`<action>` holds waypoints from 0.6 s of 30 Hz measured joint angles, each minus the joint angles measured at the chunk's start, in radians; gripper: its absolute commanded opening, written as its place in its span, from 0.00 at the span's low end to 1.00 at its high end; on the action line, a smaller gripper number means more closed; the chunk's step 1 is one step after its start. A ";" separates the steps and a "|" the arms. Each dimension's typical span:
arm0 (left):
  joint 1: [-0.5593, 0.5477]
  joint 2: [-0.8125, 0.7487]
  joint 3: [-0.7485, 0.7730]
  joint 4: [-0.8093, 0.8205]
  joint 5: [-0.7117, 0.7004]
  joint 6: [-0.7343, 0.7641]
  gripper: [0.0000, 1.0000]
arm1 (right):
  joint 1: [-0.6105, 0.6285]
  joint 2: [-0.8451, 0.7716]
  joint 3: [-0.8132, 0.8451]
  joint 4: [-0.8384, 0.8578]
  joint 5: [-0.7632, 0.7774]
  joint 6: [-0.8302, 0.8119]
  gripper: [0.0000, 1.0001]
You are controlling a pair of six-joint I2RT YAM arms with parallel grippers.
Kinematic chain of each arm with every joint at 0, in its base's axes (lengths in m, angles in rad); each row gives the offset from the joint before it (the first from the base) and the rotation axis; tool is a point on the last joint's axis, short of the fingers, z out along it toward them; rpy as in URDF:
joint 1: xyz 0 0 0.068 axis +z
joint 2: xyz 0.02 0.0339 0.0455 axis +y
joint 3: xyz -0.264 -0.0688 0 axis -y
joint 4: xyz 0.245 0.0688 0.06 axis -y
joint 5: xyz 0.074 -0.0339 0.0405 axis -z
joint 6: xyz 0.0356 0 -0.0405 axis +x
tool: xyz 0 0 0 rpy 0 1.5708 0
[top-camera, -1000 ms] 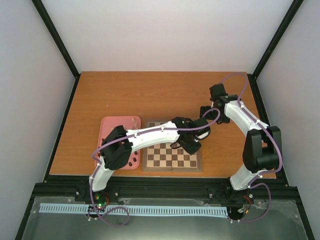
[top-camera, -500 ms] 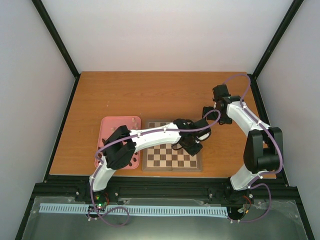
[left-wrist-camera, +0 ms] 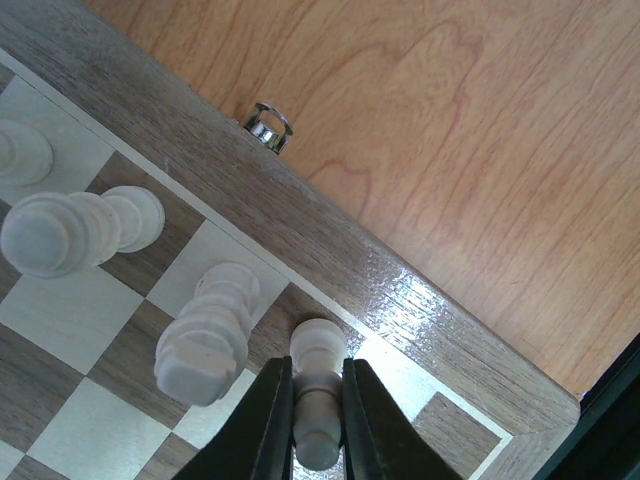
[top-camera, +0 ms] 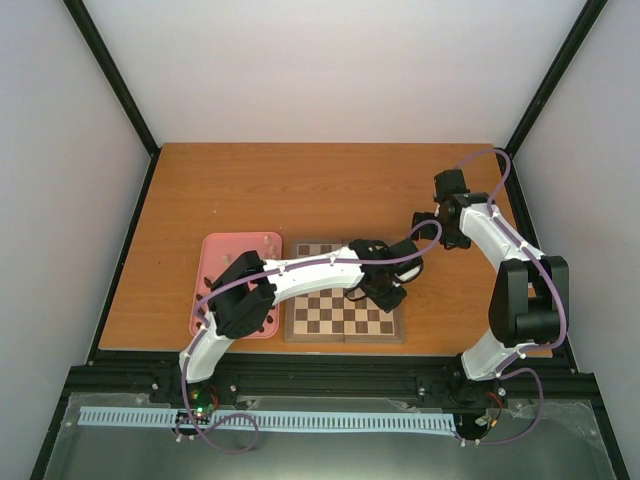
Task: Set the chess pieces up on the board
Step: Place the chess piece on the chessboard.
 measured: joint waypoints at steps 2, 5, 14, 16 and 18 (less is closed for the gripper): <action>0.000 0.000 0.001 0.000 -0.001 0.000 0.01 | 0.000 0.000 -0.004 0.000 -0.001 -0.002 1.00; 0.000 0.000 0.001 -0.002 -0.008 0.000 0.01 | 0.000 0.000 -0.010 0.001 -0.002 -0.005 1.00; 0.000 -0.001 -0.001 -0.005 -0.028 0.000 0.01 | -0.043 -0.006 -0.024 0.002 -0.017 -0.006 1.00; 0.000 -0.002 -0.002 -0.007 -0.032 0.000 0.01 | -0.058 -0.008 -0.026 0.002 -0.023 -0.005 1.00; 0.000 -0.003 -0.002 -0.010 -0.035 0.001 0.01 | -0.063 -0.008 -0.026 0.002 -0.026 -0.005 1.00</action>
